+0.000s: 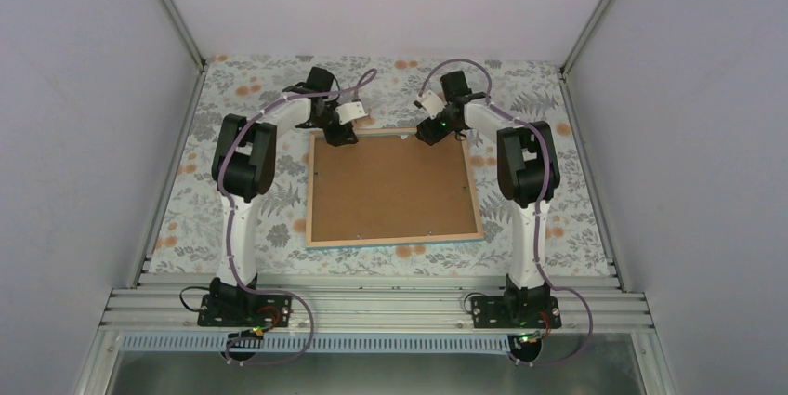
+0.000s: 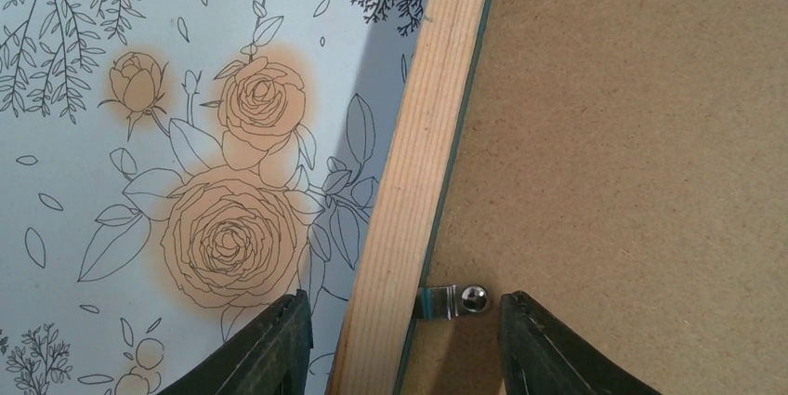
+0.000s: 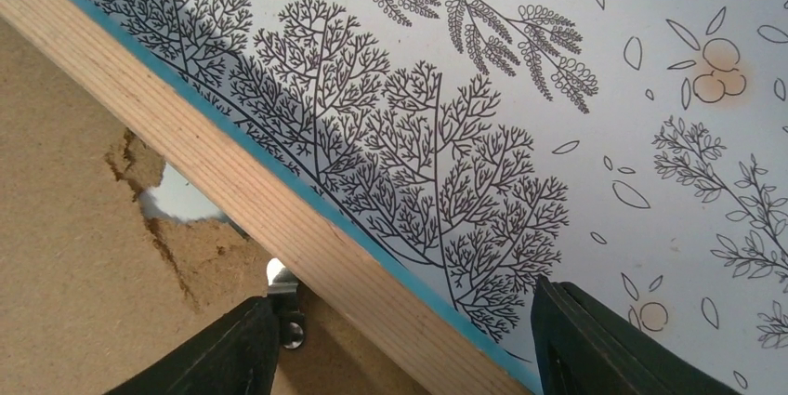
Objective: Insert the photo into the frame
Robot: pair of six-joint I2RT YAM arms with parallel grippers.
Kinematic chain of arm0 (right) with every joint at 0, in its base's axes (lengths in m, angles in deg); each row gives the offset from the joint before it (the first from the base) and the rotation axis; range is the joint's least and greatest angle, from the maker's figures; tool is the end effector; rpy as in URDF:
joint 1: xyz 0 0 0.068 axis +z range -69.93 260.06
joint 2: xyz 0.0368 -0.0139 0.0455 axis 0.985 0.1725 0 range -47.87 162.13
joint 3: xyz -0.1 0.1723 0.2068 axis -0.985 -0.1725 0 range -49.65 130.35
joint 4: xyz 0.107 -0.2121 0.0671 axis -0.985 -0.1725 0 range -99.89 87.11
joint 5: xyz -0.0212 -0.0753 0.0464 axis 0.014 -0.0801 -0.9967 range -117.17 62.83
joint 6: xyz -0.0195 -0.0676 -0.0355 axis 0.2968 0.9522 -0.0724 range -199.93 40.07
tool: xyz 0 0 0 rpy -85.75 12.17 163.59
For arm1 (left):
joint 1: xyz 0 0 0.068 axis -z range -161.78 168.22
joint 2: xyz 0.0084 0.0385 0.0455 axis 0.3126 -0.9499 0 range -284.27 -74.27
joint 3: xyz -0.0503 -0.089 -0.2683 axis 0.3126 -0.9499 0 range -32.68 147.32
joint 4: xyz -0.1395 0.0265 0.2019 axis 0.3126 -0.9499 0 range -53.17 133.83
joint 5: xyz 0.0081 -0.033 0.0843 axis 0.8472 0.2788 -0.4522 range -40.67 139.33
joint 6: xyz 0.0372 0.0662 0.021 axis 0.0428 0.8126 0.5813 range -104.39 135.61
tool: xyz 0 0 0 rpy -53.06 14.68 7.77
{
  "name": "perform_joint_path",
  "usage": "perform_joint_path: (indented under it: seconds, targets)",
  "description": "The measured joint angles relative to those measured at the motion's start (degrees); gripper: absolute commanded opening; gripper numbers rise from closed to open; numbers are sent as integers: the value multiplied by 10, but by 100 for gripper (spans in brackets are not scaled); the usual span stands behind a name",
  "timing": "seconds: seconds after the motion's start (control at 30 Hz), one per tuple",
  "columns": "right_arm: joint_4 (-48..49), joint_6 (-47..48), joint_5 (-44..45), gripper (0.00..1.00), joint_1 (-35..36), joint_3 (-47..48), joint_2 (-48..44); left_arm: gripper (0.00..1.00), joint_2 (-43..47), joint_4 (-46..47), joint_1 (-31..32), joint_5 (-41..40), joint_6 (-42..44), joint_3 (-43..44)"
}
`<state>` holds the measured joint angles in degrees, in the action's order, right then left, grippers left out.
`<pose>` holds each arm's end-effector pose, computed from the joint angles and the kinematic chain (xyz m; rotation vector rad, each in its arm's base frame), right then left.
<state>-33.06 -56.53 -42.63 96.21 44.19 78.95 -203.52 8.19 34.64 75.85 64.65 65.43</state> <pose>0.4513 0.1494 0.1379 -0.9738 2.4561 0.3179 0.4487 -0.1637 0.1385 1.5085 2.1147 -0.4373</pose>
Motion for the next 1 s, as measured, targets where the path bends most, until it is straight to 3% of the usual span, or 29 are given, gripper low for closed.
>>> perform_joint_path:
  seconds: [0.1, 0.37, 0.43, 0.57, 0.83, 1.0]
  targets:
    - [0, -2, 0, 61, 0, 0, 1, 50, 0, 2, 2, 0, 0, 0]
    - [6, 3, -3, 30, -1, 4, 3, 46, 2, 10, 4, 0, 5, -7]
    - [8, 22, 0, 27, 2, 2, 2, 46, 2, 16, 4, -2, 5, -7]
    - [16, 19, 0, 34, 4, -3, -4, 46, 2, 24, 4, -5, 5, -7]
    - [18, -2, -11, 61, 7, -6, -5, 46, 2, 24, 4, -6, 5, -7]
    - [6, -7, -21, 62, 8, -1, -5, 46, 2, 25, 4, -5, 5, -7]
